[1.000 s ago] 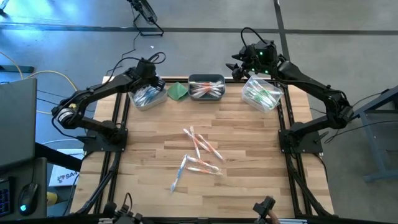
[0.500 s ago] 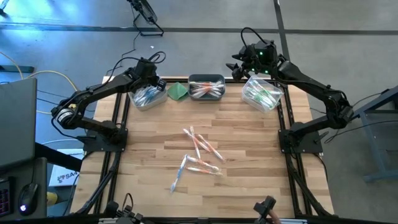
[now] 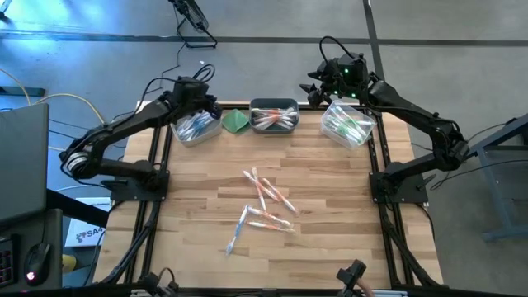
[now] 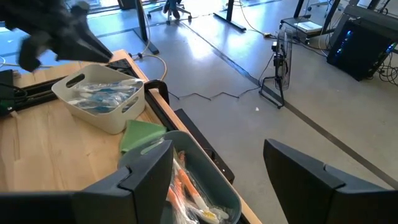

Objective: Pick & Place Toothbrushes
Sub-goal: Put the orange toothbrush into the blue bin

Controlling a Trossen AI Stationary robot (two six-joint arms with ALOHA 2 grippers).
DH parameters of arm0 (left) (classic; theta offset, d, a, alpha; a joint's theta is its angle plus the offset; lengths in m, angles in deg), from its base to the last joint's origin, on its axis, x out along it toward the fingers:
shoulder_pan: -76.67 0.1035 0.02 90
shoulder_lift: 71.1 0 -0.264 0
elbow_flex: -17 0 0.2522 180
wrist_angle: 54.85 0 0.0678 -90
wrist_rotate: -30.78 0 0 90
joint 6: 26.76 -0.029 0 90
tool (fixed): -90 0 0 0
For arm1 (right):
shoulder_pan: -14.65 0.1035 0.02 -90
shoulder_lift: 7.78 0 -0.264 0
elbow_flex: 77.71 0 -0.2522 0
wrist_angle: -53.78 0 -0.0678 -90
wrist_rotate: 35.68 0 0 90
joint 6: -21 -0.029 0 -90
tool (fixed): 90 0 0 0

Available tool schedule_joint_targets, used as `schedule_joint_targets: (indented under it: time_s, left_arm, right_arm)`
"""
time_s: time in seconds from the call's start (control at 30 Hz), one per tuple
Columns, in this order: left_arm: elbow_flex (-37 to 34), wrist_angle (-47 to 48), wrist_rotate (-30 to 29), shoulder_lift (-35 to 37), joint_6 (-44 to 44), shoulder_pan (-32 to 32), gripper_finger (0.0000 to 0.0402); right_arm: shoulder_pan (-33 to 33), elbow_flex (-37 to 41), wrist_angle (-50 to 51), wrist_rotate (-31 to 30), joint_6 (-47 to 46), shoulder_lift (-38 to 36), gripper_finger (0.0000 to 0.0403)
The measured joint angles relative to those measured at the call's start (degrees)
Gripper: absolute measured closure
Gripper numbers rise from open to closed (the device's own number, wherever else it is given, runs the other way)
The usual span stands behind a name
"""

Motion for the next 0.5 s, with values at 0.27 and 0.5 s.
schedule_joint_targets:
  time_s: [0.27, 0.5]
  left_arm:
    - [0.0, -0.4, 0.0, 7.4, -4.2, -8.0, 0.0339]
    - [0.0, -0.5, -0.1, 14.0, -4.4, -16.1, 0.0339]
  right_arm:
    - [0.0, 0.0, 0.0, 0.2, 0.4, 0.0, 0.0160]
    - [0.0, 0.0, 0.0, 0.2, 0.4, 0.0, 0.0160]
